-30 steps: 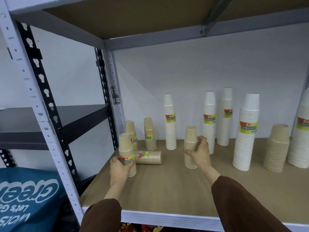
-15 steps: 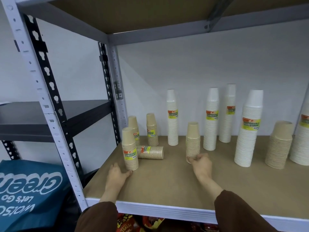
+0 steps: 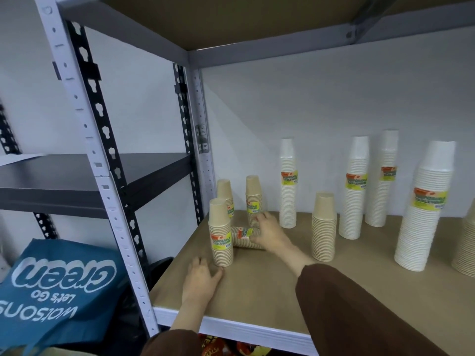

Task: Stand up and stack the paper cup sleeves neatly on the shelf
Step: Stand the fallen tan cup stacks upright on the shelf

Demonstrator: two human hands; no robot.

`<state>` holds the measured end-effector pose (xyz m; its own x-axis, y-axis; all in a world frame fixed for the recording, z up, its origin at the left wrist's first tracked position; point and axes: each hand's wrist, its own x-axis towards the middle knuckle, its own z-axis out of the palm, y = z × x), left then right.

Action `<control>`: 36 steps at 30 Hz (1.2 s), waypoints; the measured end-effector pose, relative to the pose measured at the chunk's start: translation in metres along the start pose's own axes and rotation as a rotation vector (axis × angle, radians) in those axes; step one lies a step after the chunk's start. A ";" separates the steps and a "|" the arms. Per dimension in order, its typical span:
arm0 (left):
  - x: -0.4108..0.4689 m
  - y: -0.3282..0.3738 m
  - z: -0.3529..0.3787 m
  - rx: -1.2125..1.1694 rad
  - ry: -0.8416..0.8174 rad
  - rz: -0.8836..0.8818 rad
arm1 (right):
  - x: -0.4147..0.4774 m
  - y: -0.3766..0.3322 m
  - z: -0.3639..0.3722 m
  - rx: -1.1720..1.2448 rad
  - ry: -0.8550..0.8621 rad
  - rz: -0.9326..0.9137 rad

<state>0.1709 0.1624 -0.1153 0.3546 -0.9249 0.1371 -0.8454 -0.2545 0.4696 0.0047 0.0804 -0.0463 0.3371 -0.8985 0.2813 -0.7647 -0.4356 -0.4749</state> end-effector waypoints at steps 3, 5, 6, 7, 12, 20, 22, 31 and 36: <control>0.000 0.001 0.000 0.000 0.003 0.002 | 0.016 -0.005 0.002 -0.169 -0.140 -0.022; 0.000 0.001 -0.001 -0.002 -0.003 0.003 | 0.022 -0.007 0.005 -0.263 -0.226 -0.025; 0.000 0.001 -0.001 -0.004 -0.006 0.002 | 0.024 -0.007 0.008 -0.294 -0.262 -0.016; -0.001 0.001 -0.001 -0.005 -0.008 0.002 | 0.025 -0.007 0.010 -0.314 -0.292 0.002; -0.001 0.001 -0.001 0.007 -0.009 -0.001 | 0.029 -0.005 0.019 -0.357 -0.313 0.065; 0.001 -0.001 0.002 0.003 0.009 -0.005 | 0.016 0.017 0.008 0.017 -0.038 0.141; 0.001 -0.001 0.003 0.004 0.012 -0.004 | 0.008 0.021 0.008 0.227 0.126 0.176; -0.002 0.000 0.003 0.010 0.011 -0.001 | -0.018 0.026 0.029 0.560 0.514 0.439; -0.001 0.000 0.003 0.004 0.011 -0.001 | -0.019 0.023 0.030 0.508 0.505 0.456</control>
<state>0.1698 0.1626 -0.1178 0.3603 -0.9213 0.1465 -0.8463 -0.2568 0.4666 -0.0025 0.0861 -0.0874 -0.3224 -0.9124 0.2523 -0.3859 -0.1167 -0.9151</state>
